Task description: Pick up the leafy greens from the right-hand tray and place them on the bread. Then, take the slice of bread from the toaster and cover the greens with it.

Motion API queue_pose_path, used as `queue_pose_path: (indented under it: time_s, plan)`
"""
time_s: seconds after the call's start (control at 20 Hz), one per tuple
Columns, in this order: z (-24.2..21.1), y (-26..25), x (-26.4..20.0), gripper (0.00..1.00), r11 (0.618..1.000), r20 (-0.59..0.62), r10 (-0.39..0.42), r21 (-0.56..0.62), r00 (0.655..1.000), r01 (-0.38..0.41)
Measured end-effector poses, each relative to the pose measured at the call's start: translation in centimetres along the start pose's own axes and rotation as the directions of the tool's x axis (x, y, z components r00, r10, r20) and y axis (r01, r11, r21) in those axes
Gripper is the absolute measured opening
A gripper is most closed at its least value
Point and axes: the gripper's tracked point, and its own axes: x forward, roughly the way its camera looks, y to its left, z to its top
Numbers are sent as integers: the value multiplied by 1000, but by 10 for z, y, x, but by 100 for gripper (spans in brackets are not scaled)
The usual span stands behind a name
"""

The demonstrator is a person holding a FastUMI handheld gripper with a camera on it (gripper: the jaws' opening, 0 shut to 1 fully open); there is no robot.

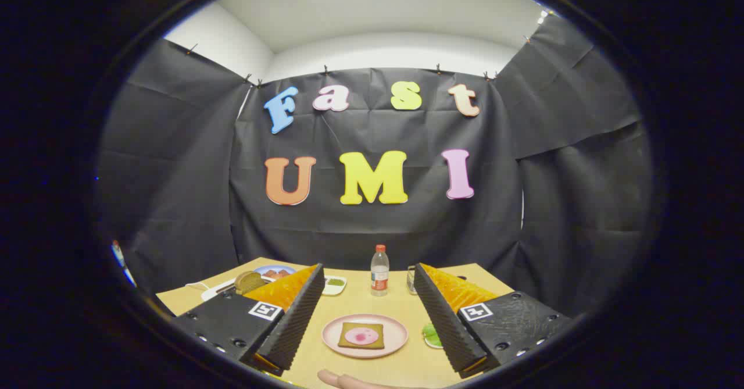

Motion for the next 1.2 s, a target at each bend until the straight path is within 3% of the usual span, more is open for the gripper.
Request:
queue_pose_path:
  time_s: [0.35,1.2]
  plan:
    - [0,-17,4,95,997,-34,-74,-21,997,73]
    - [-17,-68,14,95,994,-48,-101,-51,994,99]
